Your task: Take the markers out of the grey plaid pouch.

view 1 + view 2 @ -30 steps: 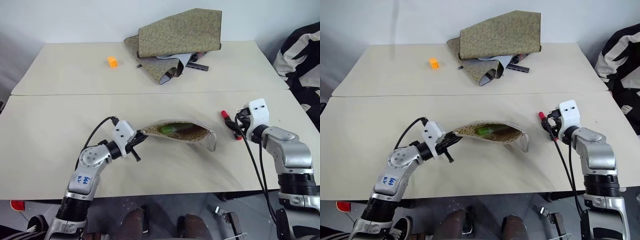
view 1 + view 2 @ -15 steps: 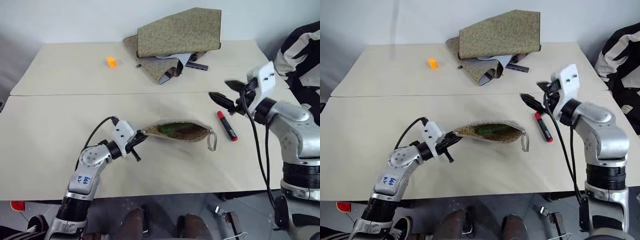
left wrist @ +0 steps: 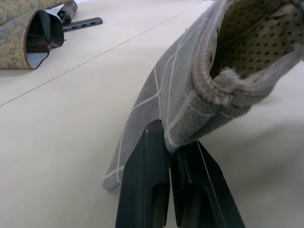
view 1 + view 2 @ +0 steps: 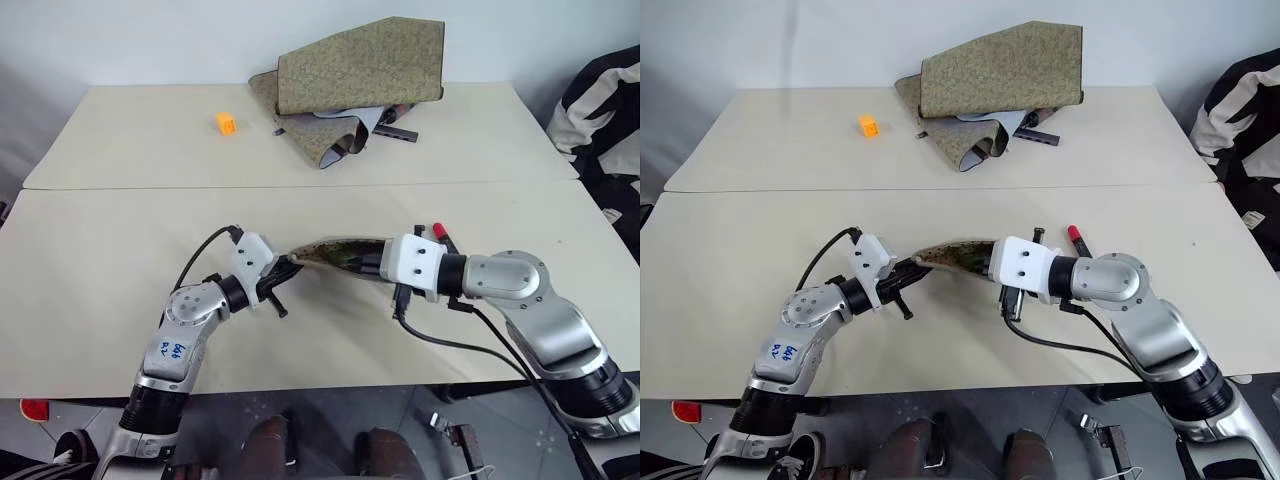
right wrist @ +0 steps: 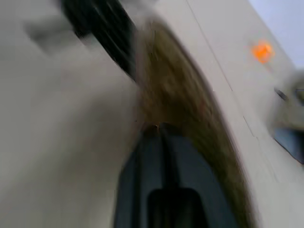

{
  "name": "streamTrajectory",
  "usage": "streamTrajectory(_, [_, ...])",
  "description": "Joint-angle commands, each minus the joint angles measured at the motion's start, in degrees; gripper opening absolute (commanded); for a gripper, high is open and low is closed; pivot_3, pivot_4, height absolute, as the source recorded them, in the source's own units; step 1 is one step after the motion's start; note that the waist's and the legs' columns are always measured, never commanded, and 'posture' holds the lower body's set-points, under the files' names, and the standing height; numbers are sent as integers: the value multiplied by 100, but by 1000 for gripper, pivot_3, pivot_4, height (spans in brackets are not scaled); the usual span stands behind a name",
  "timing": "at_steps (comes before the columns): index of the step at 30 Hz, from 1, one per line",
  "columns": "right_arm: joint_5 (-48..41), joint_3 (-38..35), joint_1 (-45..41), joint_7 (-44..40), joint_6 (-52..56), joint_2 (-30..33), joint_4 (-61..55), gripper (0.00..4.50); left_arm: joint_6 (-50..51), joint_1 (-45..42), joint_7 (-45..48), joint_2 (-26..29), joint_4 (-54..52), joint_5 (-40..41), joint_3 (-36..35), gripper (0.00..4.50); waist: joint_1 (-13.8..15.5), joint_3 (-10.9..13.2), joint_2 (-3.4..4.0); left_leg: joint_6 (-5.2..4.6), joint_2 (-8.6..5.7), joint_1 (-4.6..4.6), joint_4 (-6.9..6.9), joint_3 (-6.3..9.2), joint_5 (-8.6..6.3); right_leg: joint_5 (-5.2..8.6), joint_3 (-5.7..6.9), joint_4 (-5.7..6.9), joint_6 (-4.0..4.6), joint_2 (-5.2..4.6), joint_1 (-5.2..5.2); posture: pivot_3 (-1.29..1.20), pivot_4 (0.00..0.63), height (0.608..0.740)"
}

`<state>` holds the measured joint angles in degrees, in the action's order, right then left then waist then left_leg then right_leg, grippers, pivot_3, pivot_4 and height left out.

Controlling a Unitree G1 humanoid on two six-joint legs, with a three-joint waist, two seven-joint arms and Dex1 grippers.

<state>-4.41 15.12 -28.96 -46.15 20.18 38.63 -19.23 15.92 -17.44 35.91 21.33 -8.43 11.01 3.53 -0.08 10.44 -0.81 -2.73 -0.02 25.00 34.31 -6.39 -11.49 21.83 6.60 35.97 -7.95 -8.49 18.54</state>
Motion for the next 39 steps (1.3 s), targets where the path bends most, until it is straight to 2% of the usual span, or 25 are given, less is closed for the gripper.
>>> streamTrajectory(1, [52,-167,-129,213,27,-202,-21,43,-15,34,48,8,-323,78,57,0,2,0,0,0,0,1,0,2,0,0,1,0,0,0,0,0,150,740])
streamTrajectory(2, [55,-171,-140,227,68,-248,-16,43,-4,38,51,6,-338,76,65,0,2,0,0,0,0,1,0,4,0,0,4,0,0,1,-2,0,150,740])
streamTrajectory(6, [982,312,-245,405,-401,-161,351,43,199,35,76,-12,-485,189,77,0,4,0,0,-1,-1,4,3,5,1,0,7,0,0,1,-2,0,150,740])
streamTrajectory(9, [1954,796,-563,713,-576,-234,806,43,952,-164,83,-119,-784,661,31,0,-5,0,0,-1,-2,3,8,6,1,0,3,2,0,0,-2,0,150,740])
streamTrajectory(11, [2006,869,-641,674,-587,-403,884,43,1218,-275,57,-145,-873,764,45,0,-4,0,0,0,-1,5,8,8,2,0,4,2,0,1,-1,0,150,740])
streamTrajectory(14, [2142,921,-709,616,-613,-545,976,618,1471,-372,54,-180,-932,904,26,0,-6,0,0,4,0,6,8,12,5,0,5,3,0,6,-1,0,150,740])
streamTrajectory(19, [2385,1040,-773,338,-662,-546,1018,2272,1396,-284,134,-79,-873,783,114,0,-4,0,0,3,-1,6,8,13,6,0,6,2,0,8,-3,0,150,740])
streamTrajectory(39, [3418,1432,-1158,754,-822,-1370,2719,2272,1418,-196,257,-104,-826,858,225,0,-66,-5,-6,11,3,-9,6,14,11,1,-1,11,2,16,-11,0,150,740])
